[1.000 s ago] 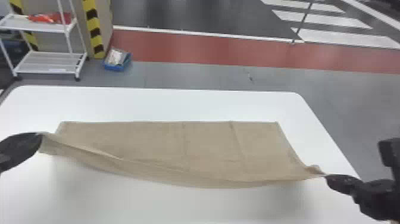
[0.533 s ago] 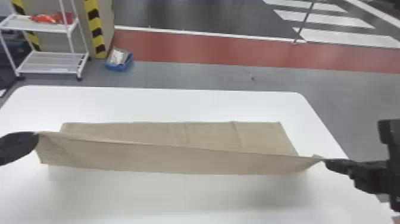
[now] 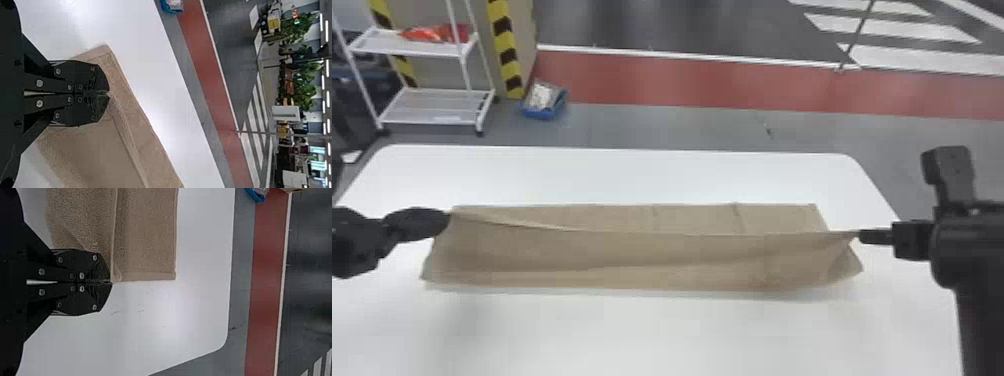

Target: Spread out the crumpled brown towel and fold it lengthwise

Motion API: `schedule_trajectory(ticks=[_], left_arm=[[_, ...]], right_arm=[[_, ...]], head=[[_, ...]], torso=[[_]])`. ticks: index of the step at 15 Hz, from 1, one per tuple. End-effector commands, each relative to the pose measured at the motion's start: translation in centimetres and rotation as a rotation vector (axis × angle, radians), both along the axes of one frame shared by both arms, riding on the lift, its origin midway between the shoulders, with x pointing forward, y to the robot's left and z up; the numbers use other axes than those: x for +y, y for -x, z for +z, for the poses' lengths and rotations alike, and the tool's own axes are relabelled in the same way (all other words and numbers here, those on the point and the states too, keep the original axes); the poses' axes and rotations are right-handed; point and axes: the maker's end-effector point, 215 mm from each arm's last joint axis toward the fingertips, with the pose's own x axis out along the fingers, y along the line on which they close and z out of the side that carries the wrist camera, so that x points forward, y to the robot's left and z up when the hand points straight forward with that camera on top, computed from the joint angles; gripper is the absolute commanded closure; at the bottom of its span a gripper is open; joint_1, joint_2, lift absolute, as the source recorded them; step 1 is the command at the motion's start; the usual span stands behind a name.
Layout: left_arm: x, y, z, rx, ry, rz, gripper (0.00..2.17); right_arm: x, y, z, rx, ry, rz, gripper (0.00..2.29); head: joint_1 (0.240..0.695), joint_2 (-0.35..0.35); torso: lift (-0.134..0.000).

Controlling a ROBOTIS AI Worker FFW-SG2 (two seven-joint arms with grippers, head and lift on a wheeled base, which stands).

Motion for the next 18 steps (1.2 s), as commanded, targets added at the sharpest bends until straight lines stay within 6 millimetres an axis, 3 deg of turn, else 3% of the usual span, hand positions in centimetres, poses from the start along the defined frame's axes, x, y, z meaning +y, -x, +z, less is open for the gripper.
schedule_trajectory(ticks=[1,6,12,15,18], left_arm=[[0.5,-1.5,-0.1,0.038,-0.026,0.000,1.44],[1.1,-2.1,-0.3,0.077,-0.040,0.002,1.44],[0.3,-3.6,-0.9,0.123,-0.076,-0.029,1.44],[-1.0,-4.4,-1.6,0.158,-0.112,-0.058,1.44],[-2.1,-5.3,-1.1,0.165,-0.113,-0.084,1.44]], right_arm=[[0.6,-2.7,0.6,0.012,-0.002,0.013,2.16],[1.4,-5.4,1.8,0.019,-0.003,0.043,2.16],[-0.8,-6.8,1.8,0.067,0.052,0.041,2.16],[0.2,-7.7,1.7,0.079,0.087,0.079,2.16],[1.4,-8.9,2.2,0.081,0.080,0.113,2.16]], head=[[0.695,-0.136],[0.695,-0.110],[0.695,-0.115],[0.695,-0.126],[0.695,-0.127]], torso=[[-0.124],[-0.124],[-0.124],[-0.124],[-0.124]])
